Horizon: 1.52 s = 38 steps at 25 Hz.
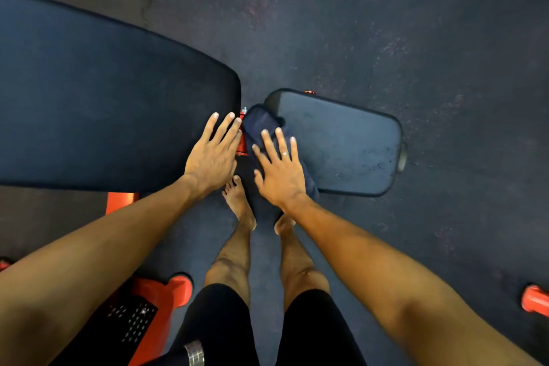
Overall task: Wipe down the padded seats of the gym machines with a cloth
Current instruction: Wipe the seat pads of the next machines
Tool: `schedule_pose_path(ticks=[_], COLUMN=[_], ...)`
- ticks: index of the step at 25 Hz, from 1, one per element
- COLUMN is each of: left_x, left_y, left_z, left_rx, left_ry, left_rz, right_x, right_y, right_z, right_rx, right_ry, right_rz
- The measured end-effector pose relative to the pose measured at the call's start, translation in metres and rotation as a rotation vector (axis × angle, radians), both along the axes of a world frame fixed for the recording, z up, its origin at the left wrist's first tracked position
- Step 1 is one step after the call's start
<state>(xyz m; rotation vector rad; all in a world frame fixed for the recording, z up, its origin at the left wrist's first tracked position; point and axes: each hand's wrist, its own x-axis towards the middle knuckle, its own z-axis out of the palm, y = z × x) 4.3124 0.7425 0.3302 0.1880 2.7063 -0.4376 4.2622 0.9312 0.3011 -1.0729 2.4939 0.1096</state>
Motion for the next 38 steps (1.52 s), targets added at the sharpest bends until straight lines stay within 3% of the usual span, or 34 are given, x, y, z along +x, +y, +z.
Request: schedule_pose_path(ticks=[3, 5, 8, 10, 11, 12, 15, 17, 19, 26, 31, 34, 38], left_x=[-0.001, -0.002, -0.002, -0.003, -0.003, -0.003, -0.001, -0.003, -0.004, -0.003, -0.002, -0.002, -0.006], left_y=[0.002, 0.001, -0.002, -0.002, 0.000, 0.001, 0.002, 0.002, 0.002, 0.001, 0.000, -0.001, 0.015], left_z=[0.001, 0.002, 0.001, 0.000, -0.001, -0.001, -0.001, 0.000, 0.000, 0.000, 0.000, -0.001, -0.005], left_rx=[0.001, 0.015, -0.001, -0.006, -0.006, -0.008, -0.026, -0.030, -0.027, 0.012, 0.041, 0.040, 0.186], left_ry=[0.003, 0.002, -0.002, -0.004, -0.005, -0.007, -0.018, -0.025, -0.025, 0.016, 0.026, 0.036, 0.100], left_rz=[-0.004, 0.000, -0.022, -0.038, -0.038, -0.037, -0.034, -0.036, -0.039, -0.035, -0.023, -0.002, 0.188], right_x=[-0.007, -0.022, -0.038, -0.023, -0.009, 0.007, 0.043, 0.034, 0.016, -0.028, 0.002, 0.003, -0.014], right_y=[0.049, 0.084, 0.086, 0.044, 0.020, 0.000, -0.021, -0.003, 0.025, 0.149, 0.083, 0.047, 0.085], right_z=[-0.001, 0.002, 0.011, 0.014, 0.014, 0.013, 0.007, 0.001, -0.004, 0.018, -0.001, -0.007, -0.002], right_rx=[-0.116, -0.140, -0.087, -0.053, -0.046, -0.028, 0.109, 0.147, 0.059, 0.029, -0.022, -0.019, -0.067], right_ry=[0.041, 0.084, 0.098, 0.105, 0.090, 0.041, -0.074, -0.031, 0.042, 0.093, 0.097, 0.054, 0.058], right_rz=[0.137, 0.101, -0.234, -0.485, -0.512, -0.454, 0.022, 0.240, 0.320, 0.144, -0.004, 0.064, 0.157])
